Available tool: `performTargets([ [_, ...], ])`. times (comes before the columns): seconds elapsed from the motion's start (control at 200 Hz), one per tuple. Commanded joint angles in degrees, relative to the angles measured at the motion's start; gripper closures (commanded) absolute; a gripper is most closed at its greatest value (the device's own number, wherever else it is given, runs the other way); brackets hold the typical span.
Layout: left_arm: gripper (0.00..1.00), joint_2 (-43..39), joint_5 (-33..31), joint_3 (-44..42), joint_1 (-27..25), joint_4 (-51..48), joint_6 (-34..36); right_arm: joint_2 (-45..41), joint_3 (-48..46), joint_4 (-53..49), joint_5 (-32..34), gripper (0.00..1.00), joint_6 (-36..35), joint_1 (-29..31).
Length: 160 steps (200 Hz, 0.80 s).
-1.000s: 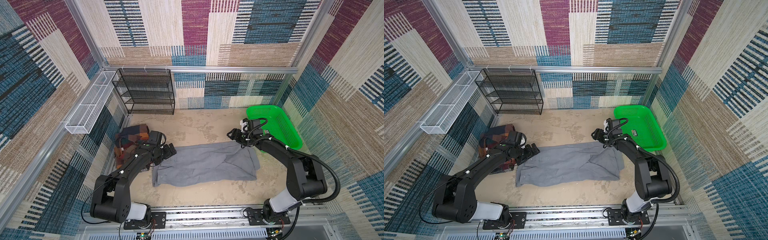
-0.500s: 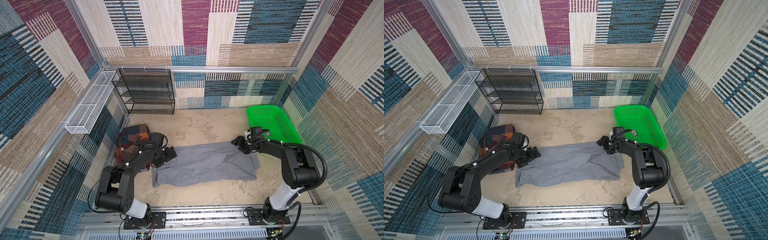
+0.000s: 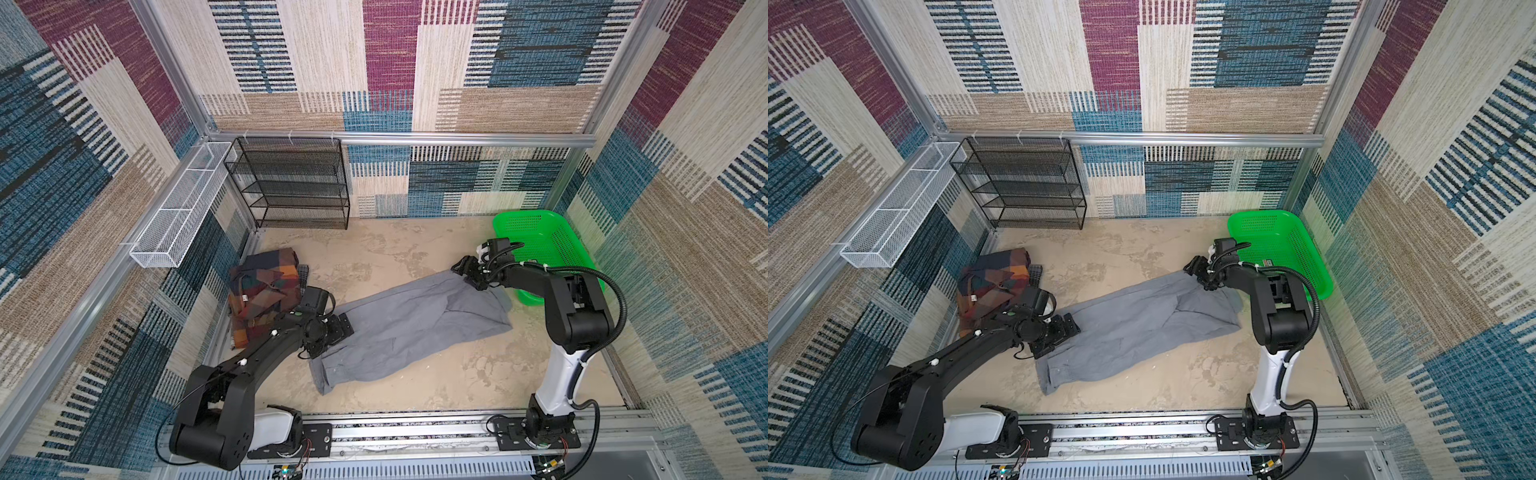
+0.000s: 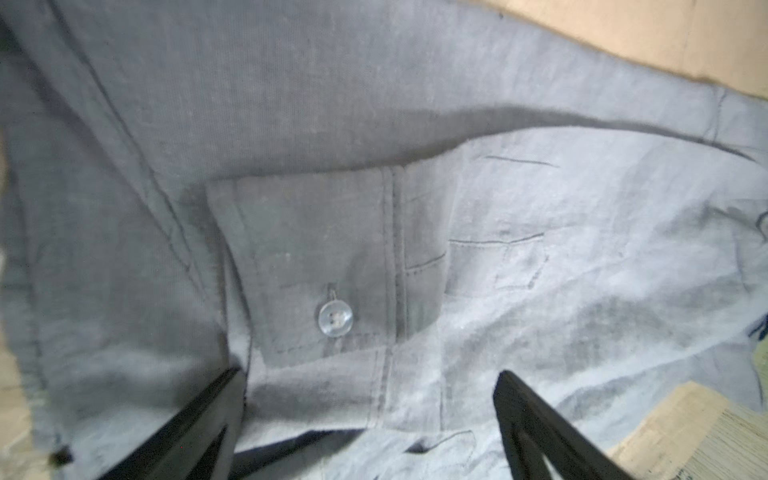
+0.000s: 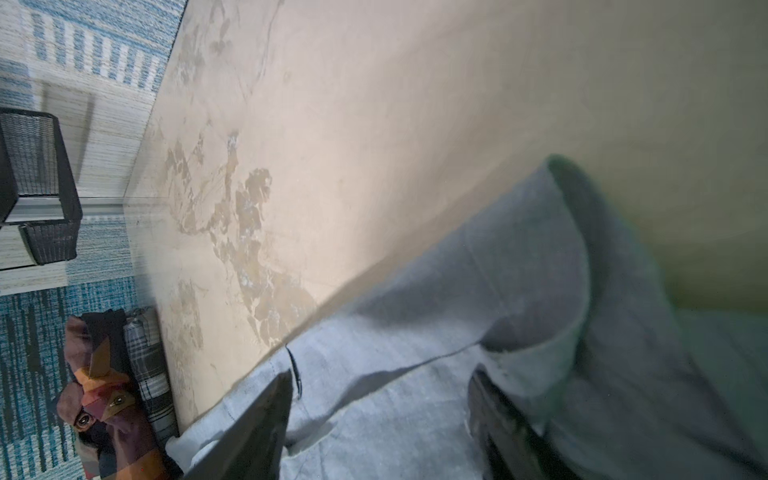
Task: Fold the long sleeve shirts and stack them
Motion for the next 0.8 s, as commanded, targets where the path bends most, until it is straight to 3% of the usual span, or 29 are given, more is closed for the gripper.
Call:
performTargets([
  [0.0,0.04,-4.7,-1.3,-2.8,-1.3,-2.2,-4.3,-0.8,3.5,-3.7,1.9,0.30,-1.4,0.1],
  [0.165,0.05,-13.2,-2.6,-5.9,-4.6,-5.4,-8.9,-0.8,12.5,-13.1,4.4,0.29,-6.4,3.2],
  [0.341,0.04,-17.4,-8.4,1.3,-5.2,-12.6,-5.7,-11.3,2.3,-11.9,7.8,0.28,-4.8,7.7],
  [0.631,0.04,1.1,-17.9,18.9,-5.2,-15.5,6.4,-30.9,-20.7,-10.3,12.4,0.28,2.3,13.6],
  [0.796,0.04,11.1,-20.2,21.8,-5.1,-14.2,6.9,-32.8,-27.4,-6.2,11.2,0.28,5.0,14.5],
])
